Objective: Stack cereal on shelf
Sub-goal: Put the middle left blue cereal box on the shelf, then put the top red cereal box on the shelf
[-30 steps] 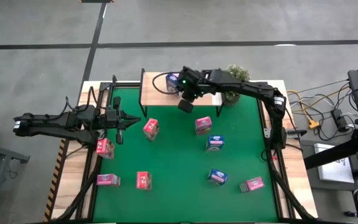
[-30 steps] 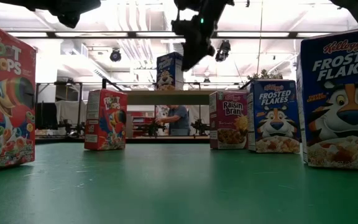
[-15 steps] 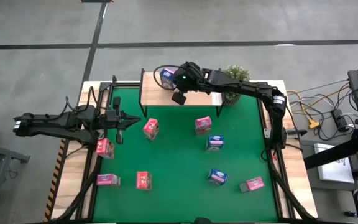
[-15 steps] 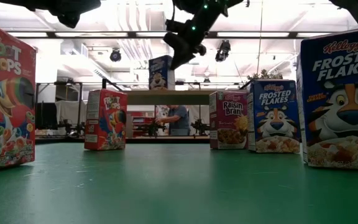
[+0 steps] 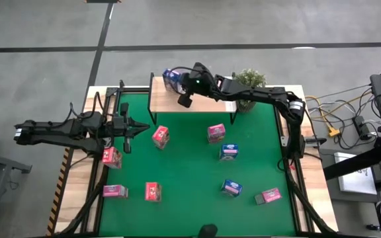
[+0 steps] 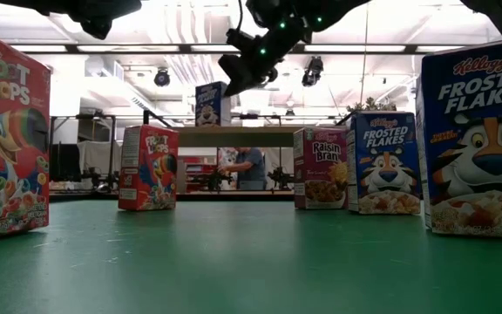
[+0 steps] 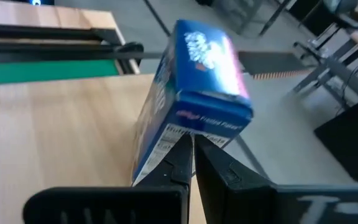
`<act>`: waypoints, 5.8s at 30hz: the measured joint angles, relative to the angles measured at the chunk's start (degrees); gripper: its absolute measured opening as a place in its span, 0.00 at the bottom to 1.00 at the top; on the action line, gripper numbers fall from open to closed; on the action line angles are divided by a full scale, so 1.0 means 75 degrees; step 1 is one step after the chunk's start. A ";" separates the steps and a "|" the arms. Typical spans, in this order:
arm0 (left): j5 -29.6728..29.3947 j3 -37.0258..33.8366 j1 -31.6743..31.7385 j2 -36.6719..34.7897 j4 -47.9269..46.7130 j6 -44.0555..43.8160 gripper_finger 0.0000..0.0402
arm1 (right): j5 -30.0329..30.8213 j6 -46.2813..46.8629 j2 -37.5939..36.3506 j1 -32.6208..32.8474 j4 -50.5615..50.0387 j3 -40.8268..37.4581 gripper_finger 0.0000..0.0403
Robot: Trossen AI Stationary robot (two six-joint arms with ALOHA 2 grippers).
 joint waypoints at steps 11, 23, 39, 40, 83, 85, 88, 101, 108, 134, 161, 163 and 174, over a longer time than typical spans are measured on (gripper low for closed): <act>0.0000 0.0000 -0.0001 0.0000 0.0007 0.0000 0.00 | 0.0001 0.0227 -0.0041 0.0020 -0.0456 -0.0021 0.02; 0.0000 0.0000 0.0000 0.0003 0.0004 0.0004 0.00 | -0.0791 0.0367 0.0382 0.0435 0.0264 -0.0211 0.02; 0.0000 0.0000 -0.0002 0.0006 0.0001 0.0020 0.00 | 0.0068 -0.0115 0.0842 0.0048 0.1106 -0.0132 0.02; 0.0000 0.0000 0.0000 0.0006 0.0001 0.0039 0.00 | 0.0066 -0.0114 0.0842 0.0024 0.1104 -0.0132 0.02; 0.0000 0.0000 -0.0002 0.0000 -0.0048 0.0061 0.00 | -0.0610 0.0543 0.0653 -0.0527 0.1152 -0.0150 0.02; 0.0000 0.0000 -0.0001 0.0000 -0.0046 0.0061 0.00 | -0.0610 0.0540 0.0653 -0.0527 0.1284 -0.0150 0.02; 0.0000 0.0000 0.0000 0.0000 -0.0046 0.0120 0.00 | -0.0610 0.0534 0.0653 -0.0527 0.1335 -0.0150 0.02; 0.0000 0.0000 -0.0001 0.0006 -0.0046 0.0198 0.00 | -0.0726 0.0610 0.0631 0.0033 0.0490 -0.0203 0.02; 0.0000 -0.0002 -0.0003 0.0006 -0.0043 0.0201 0.00 | -0.0811 0.0221 0.1119 0.0289 0.2042 -0.0234 0.02; 0.0000 -0.0003 -0.0001 0.0006 -0.0046 0.0201 0.00 | 0.0205 -0.0366 0.1897 0.0126 0.2646 0.0232 0.02; 0.0000 -0.0003 -0.0002 0.0032 -0.0165 0.0124 0.00 | 0.0197 0.0223 -0.0378 0.1821 -0.1038 -0.0415 0.02; 0.0000 -0.0003 -0.0003 0.0055 -0.0165 0.0064 0.00 | 0.0195 0.0225 -0.0550 0.2114 -0.0758 -0.0844 0.02; 0.0000 -0.0006 -0.0003 0.0468 -0.0537 -0.1151 0.00 | 0.0184 0.0150 -0.1830 0.3016 0.1921 -0.4032 0.02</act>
